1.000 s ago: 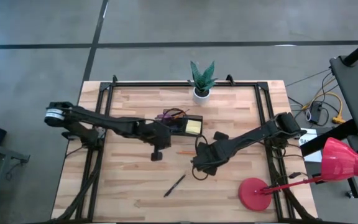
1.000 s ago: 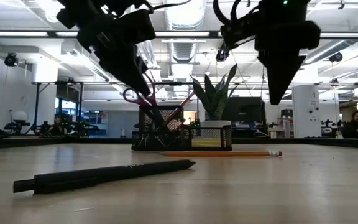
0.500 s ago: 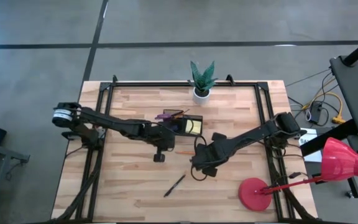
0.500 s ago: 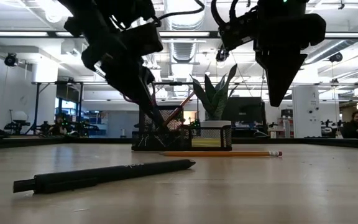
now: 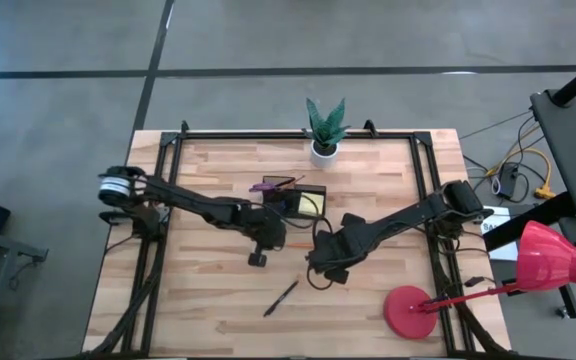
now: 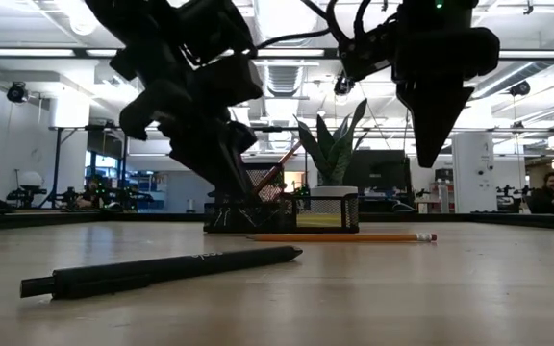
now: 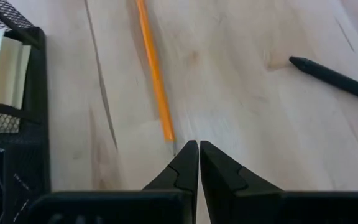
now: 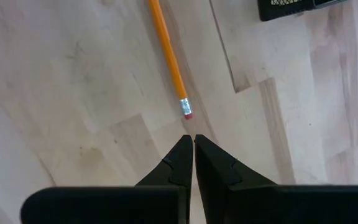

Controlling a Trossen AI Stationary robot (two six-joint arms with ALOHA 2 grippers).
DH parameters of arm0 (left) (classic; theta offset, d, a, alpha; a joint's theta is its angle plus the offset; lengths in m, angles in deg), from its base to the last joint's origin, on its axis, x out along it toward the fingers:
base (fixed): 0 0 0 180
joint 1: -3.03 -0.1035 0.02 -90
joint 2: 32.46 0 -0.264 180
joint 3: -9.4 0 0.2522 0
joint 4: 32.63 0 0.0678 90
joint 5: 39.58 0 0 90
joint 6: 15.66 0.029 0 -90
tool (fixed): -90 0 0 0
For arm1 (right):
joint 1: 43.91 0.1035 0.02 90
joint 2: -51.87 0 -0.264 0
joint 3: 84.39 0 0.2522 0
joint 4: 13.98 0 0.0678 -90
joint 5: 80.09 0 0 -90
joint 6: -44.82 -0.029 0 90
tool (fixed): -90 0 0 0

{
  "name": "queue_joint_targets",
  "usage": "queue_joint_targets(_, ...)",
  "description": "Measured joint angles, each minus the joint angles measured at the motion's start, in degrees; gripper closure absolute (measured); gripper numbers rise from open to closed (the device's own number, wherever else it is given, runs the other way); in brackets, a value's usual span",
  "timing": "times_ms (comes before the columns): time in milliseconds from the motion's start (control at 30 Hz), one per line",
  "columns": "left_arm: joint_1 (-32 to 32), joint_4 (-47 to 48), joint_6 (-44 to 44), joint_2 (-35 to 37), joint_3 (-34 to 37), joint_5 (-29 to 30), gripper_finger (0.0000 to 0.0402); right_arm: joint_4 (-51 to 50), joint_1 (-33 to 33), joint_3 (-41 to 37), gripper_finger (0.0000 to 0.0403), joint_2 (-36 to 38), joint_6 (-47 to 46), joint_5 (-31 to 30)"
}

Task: Pick and place office supplies into organizer
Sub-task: Put the pencil into the desk organizer

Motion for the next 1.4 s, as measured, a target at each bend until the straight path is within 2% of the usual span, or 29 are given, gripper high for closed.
queue_joint_targets(267, -0.04, -3.06, 1.11, -3.65, -0.24, 0.22, 0.0402, 1.03, -0.43, -0.09, 0.0394, -0.02, -0.30, -0.70)
queue_joint_targets(433, -0.04, -2.78, 1.12, -4.73, -0.26, 0.40, 0.0402, 1.26, -0.37, -0.09, 0.0392, -0.01, -1.58, -6.13)
queue_joint_targets(633, -0.21, -3.49, 1.56, -4.71, -0.68, 1.28, 0.0402, 1.25, -1.28, -0.09, 0.0379, -0.02, -1.74, -6.13)
queue_joint_targets(1000, -1.75, -5.02, 1.53, -4.97, -0.78, 2.63, 0.0402, 1.23, -1.55, -0.19, 0.0379, -0.02, -1.70, -6.14)
queue_joint_targets(1400, -2.34, -5.44, 1.06, -6.85, -0.58, -0.52, 0.0402, 1.17, -1.88, -0.20, 0.0378, -0.02, -1.55, -6.48)
